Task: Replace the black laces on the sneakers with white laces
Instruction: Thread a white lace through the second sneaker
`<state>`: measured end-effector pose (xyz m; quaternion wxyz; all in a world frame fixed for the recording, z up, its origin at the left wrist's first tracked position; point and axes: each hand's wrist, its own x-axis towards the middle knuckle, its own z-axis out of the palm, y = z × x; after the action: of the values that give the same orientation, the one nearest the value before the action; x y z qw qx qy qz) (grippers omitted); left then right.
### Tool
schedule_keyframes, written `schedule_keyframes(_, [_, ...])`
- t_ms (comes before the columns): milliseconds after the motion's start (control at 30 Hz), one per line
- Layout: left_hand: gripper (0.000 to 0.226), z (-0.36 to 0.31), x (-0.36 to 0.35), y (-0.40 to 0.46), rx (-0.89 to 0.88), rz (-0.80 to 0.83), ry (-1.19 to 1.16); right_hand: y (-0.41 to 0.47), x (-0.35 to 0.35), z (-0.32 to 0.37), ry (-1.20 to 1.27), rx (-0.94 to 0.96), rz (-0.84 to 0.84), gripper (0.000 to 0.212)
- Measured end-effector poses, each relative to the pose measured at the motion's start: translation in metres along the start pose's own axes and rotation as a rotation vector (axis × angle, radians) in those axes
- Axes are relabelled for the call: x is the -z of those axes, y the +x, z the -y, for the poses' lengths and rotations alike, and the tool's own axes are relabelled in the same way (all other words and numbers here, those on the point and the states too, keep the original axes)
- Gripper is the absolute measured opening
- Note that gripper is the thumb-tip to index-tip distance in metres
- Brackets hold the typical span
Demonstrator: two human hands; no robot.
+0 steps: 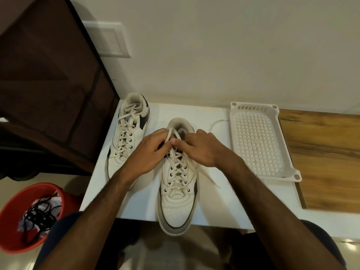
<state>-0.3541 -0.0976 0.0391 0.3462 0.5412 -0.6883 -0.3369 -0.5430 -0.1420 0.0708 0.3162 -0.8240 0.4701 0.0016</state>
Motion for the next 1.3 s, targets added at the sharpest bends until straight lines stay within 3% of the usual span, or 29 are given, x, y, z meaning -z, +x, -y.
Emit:
schedule_keyframes(333, [0.014, 0.002, -0.005, 0.0, -0.012, -0.002, 0.022, 0.011, 0.002, 0.013, 0.078, -0.128, 0.122, 0.039])
schedule_keyframes(500, [0.012, 0.002, -0.005, 0.001, -0.015, -0.015, 0.018, 0.014, 0.005, 0.01, 0.281, -0.178, 0.144, 0.047])
schedule_keyframes(600, [0.012, 0.002, -0.006, 0.002, -0.023, -0.009, 0.043, 0.01, 0.006, 0.007, 0.557, -0.19, 0.172, 0.04])
schedule_keyframes(733, [0.016, 0.004, -0.004, 0.002, -0.039, -0.004, 0.1, 0.0, 0.011, 0.001, 0.692, -0.169, 0.213, 0.04])
schedule_keyframes(800, [0.023, 0.003, -0.003, 0.001, -0.003, -0.015, 0.065, -0.007, 0.014, -0.006, 0.787, -0.123, 0.178, 0.042])
schedule_keyframes(867, [0.02, 0.001, -0.001, -0.001, 0.061, -0.037, -0.054, -0.015, 0.017, -0.019, 0.921, -0.133, 0.048, 0.029])
schedule_keyframes(967, [0.019, -0.013, 0.004, -0.006, 0.119, -0.129, -0.258, -0.031, 0.012, -0.04, 0.671, -0.191, -0.125, 0.027])
schedule_keyframes(1033, [0.019, -0.029, 0.008, -0.009, 0.121, -0.193, -0.357, -0.037, -0.001, -0.043, 0.466, -0.164, -0.025, 0.031])
schedule_keyframes(1133, [0.019, -0.058, 0.017, -0.014, 0.097, -0.218, -0.468, -0.041, -0.025, -0.033, 0.365, -0.219, 0.09, 0.046])
schedule_keyframes(1300, [0.023, -0.1, 0.04, -0.012, -0.01, -0.202, -0.429, -0.055, -0.046, -0.013, 0.109, -0.298, -0.052, 0.021])
